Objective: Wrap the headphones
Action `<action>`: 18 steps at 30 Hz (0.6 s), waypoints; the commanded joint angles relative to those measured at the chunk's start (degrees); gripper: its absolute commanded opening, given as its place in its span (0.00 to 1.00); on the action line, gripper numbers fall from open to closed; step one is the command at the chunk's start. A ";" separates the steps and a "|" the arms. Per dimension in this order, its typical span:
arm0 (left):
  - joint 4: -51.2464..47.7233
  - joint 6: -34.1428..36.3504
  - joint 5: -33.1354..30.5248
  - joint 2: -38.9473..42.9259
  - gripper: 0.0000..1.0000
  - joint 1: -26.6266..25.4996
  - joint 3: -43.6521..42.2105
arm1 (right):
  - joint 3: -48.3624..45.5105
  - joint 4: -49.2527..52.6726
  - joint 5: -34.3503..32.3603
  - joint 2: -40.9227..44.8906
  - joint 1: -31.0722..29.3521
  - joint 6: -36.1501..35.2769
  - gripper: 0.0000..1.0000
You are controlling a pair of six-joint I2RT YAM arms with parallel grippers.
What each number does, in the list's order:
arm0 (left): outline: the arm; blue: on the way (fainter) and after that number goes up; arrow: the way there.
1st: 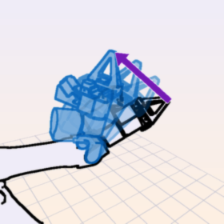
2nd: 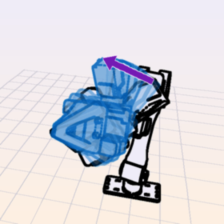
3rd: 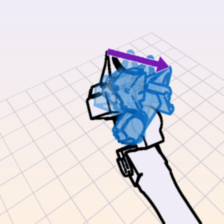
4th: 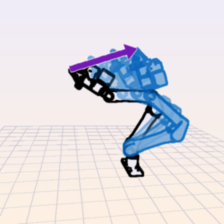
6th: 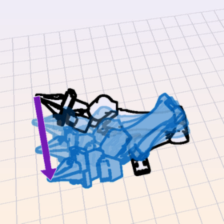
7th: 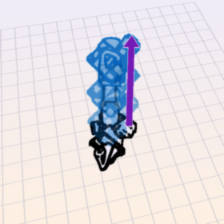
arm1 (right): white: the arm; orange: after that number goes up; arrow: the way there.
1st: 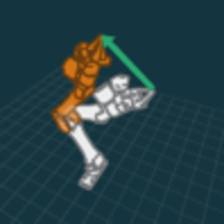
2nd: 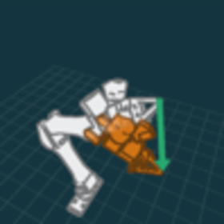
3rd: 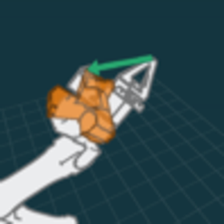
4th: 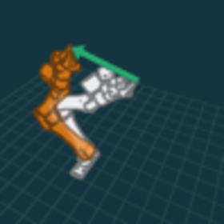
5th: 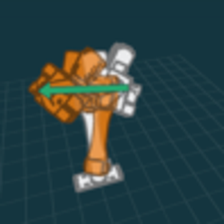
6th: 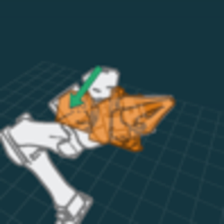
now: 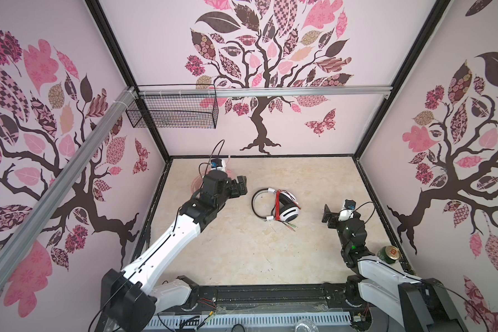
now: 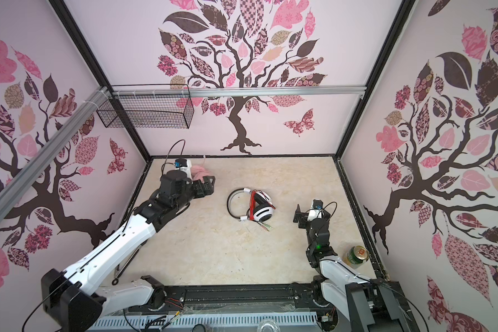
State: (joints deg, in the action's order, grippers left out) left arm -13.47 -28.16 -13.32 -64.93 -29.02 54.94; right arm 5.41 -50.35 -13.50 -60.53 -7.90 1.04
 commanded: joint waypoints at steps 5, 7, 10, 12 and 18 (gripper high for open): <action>26.60 7.48 -10.05 10.81 0.97 0.19 -20.16 | -2.30 -32.54 -2.58 -20.22 -0.06 -1.62 1.00; 27.36 9.49 -9.90 11.08 0.97 0.21 -21.71 | -2.18 -46.95 -3.89 -32.62 -0.12 -2.20 0.99; 31.77 14.07 -12.42 10.85 0.97 0.21 -25.76 | 4.33 -27.29 -4.98 -27.44 -1.29 -2.49 1.00; 37.18 17.82 -15.85 10.97 0.97 0.19 -29.74 | 4.07 -28.40 -1.43 -28.14 -0.26 -3.21 1.00; 51.78 30.30 -28.08 8.25 0.97 0.45 -38.46 | 4.08 -31.72 -1.66 -30.13 -0.40 -3.16 1.00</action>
State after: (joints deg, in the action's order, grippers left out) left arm 27.59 -7.18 -33.98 -55.51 -28.82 19.03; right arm 8.05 -81.45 -15.22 -89.95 -8.49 -1.96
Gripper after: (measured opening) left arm 0.972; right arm 0.995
